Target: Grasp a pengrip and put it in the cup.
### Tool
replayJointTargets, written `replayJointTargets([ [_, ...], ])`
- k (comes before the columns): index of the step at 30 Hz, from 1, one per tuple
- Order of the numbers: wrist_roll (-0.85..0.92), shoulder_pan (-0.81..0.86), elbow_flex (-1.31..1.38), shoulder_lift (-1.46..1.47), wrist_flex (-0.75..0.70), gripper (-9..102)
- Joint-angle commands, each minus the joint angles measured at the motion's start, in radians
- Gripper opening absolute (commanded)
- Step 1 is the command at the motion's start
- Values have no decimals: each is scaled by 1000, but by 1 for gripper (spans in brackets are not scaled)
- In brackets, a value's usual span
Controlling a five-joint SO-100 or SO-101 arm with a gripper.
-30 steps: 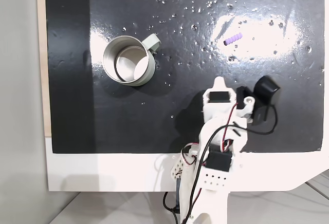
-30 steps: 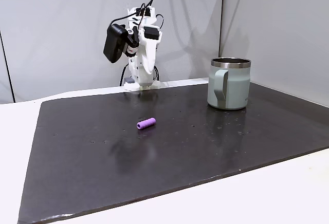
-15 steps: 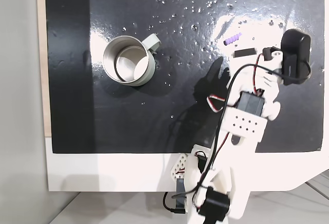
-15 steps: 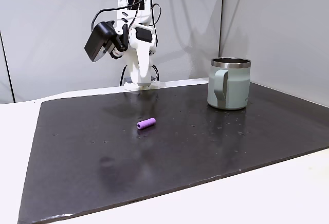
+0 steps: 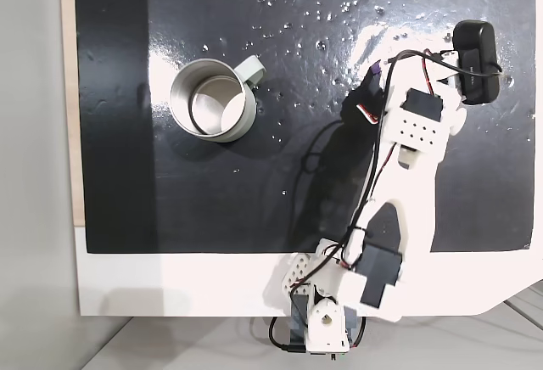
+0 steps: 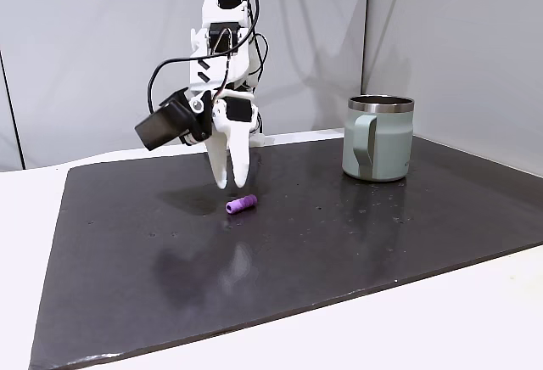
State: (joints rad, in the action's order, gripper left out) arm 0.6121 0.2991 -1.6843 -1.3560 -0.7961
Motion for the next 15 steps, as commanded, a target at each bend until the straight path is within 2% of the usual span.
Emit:
replayJointTargets([
  [1,6,-14,104,32,25,24],
  [10,12,-51,150,144,17,23],
  [15,15,-52,270,235,-94,20],
])
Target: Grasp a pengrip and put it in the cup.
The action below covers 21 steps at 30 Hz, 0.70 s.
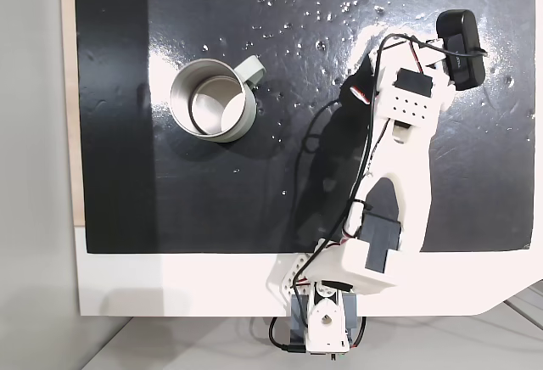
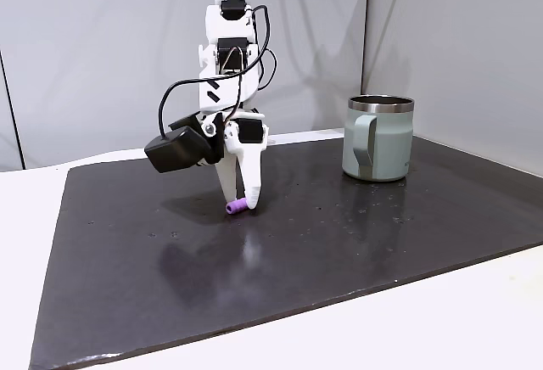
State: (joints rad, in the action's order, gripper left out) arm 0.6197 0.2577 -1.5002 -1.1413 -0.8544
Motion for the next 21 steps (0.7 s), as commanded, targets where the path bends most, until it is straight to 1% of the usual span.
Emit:
replayJointTargets([
  [1,9,-9,117,40,-63,18],
  [5,14,-5,207,97,-133,12],
  [10,15,-3,209,100,-141,1],
  [17,-11,-21,170,28,-192,0],
  [21,-51,-64,144,-112,-285,0],
])
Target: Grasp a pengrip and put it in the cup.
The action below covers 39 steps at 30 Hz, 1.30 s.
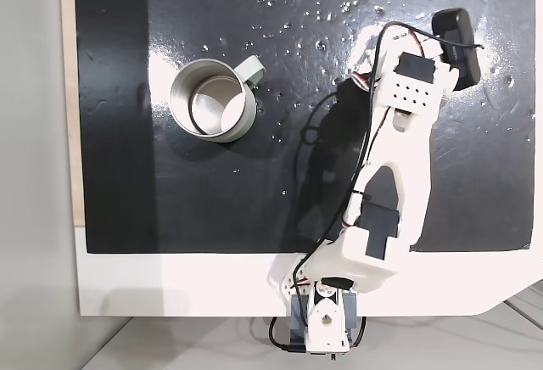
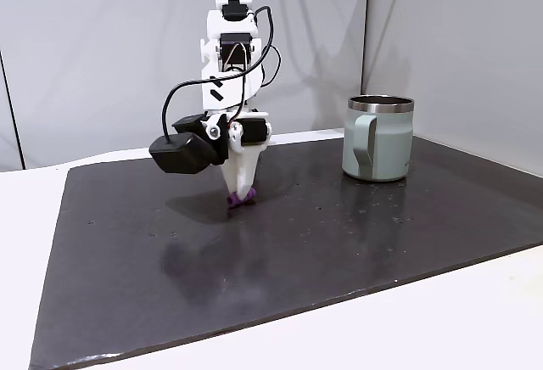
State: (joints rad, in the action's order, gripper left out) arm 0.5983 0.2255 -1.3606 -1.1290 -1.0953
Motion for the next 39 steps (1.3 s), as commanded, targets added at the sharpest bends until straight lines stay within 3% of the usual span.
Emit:
replayJointTargets([
  [1,-41,-48,2,-166,-75,0],
  [6,-110,-149,41,-400,-229,0],
  [14,-250,-397,353,-522,-518,0],
  [26,-459,-735,598,-374,-652,0],
  [39,-489,-785,799,-213,-729,3],
])
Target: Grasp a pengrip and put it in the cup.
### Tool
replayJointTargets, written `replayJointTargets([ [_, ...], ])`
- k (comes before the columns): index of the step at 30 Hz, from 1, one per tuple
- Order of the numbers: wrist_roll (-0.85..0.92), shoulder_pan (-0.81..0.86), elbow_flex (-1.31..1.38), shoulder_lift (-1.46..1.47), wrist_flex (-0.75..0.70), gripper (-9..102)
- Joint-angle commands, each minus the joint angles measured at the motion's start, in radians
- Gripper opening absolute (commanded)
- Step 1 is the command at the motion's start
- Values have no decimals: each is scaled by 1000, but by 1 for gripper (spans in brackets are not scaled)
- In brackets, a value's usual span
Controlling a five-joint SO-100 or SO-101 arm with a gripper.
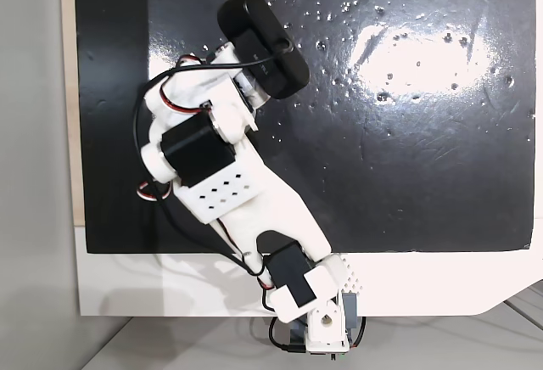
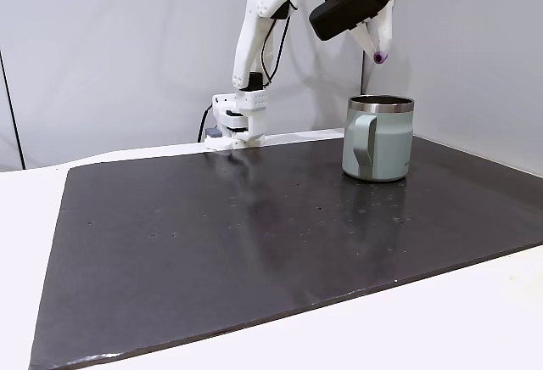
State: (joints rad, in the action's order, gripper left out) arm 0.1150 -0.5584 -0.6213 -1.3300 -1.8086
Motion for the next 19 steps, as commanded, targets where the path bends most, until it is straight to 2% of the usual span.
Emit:
replayJointTargets([
  [1,-6,-2,60,-14,-15,8],
  [3,-9,0,60,-17,-15,17],
  [6,-17,2,55,-20,-17,21],
  [19,-18,5,37,-35,-18,21],
])
